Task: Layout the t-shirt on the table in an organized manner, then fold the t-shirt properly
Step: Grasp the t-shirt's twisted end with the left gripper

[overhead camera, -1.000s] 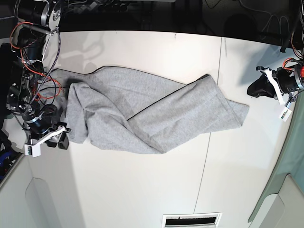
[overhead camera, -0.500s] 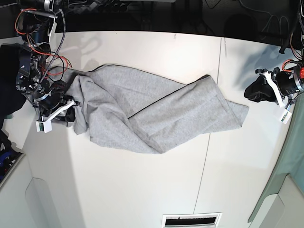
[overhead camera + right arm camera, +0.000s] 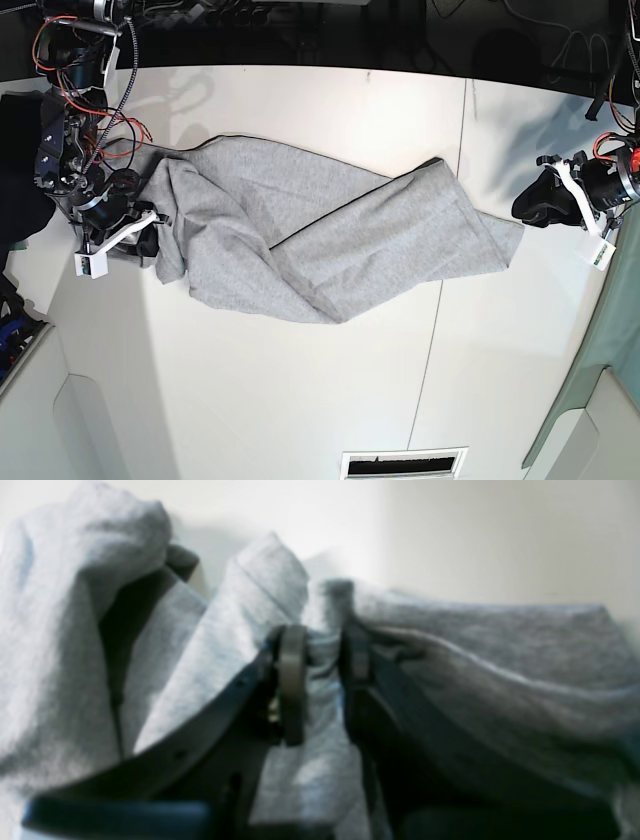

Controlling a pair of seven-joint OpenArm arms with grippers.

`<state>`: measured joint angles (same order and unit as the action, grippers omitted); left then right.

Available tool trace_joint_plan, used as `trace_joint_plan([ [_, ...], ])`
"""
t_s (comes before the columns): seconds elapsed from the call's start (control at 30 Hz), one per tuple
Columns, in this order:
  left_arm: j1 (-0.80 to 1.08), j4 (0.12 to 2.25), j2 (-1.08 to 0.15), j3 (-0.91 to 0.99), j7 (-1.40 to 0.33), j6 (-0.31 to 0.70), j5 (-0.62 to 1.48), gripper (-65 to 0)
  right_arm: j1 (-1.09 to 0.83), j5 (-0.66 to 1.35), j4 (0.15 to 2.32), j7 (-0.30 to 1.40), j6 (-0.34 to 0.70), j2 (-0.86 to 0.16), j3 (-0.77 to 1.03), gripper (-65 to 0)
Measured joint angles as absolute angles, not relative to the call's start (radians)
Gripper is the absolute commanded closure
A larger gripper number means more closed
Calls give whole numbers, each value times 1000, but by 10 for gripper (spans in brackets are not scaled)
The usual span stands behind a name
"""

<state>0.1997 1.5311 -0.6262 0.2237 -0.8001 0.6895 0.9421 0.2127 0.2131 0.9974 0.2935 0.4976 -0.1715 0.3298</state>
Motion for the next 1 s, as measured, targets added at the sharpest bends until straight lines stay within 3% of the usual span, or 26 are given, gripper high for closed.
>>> trace_joint_plan([
  [0.1, 200, 1531, -626, 224, -781, 690, 941, -306, 210, 214, 997, 293, 497, -171, 330, -106],
  [0.47, 187, 1531, -626, 224, -678, 690, 879, -306, 210, 214, 997, 293, 498, -171, 330, -106],
  [0.7, 76, 1529, -591, 224, -667, 690, 836, -306, 202, 219, 997, 291, 498, -171, 330, -106],
  [1.0, 14, 1352, -506, 196, -669, 689, 831, -306, 188, 227, 999, 279, 496, -149, 332, -106],
])
